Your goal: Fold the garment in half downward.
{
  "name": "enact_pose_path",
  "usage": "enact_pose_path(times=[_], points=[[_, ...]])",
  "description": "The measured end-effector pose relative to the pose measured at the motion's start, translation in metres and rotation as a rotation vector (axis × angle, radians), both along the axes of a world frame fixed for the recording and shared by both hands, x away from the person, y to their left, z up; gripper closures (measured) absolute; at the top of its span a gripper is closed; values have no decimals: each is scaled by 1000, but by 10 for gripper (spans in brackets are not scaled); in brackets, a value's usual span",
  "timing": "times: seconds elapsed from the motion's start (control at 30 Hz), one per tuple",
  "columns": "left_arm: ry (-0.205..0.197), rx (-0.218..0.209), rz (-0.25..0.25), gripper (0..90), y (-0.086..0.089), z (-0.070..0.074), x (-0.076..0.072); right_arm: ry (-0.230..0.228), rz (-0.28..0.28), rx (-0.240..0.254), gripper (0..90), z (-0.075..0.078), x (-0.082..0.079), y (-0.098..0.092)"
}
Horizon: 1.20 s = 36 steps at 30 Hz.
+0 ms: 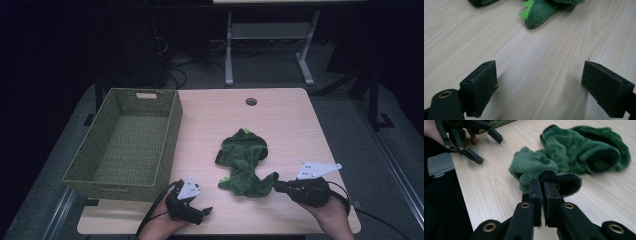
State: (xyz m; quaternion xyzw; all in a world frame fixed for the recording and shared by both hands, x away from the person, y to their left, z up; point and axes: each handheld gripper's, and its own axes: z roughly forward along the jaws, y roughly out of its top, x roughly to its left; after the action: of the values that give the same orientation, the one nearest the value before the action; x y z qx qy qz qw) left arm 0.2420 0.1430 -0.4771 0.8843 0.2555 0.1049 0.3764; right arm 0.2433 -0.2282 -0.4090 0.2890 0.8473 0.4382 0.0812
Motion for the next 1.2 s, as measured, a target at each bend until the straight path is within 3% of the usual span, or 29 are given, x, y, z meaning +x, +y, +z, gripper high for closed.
enact_pose_path(times=[0.27, 0.77, 1.0, 1.1, 1.2], points=[[1, 0, -1, 126, 0, 0, 0, -36, 85, 5, 860, 11, 11, 28], [-4, 2, -1, 126, 0, 0, 0, -1, 177, 10, 848, 4, 41, 70], [-3, 4, -3, 127, 0, 0, 0, -24, 154, 44, 782, 7, 45, 72], [-3, 6, -4, 127, 0, 0, 0, -33, 108, 39, 849, 9, 47, 65], [-4, 2, -1, 127, 0, 0, 0, -21, 54, 4, 893, 4, 52, 62]])
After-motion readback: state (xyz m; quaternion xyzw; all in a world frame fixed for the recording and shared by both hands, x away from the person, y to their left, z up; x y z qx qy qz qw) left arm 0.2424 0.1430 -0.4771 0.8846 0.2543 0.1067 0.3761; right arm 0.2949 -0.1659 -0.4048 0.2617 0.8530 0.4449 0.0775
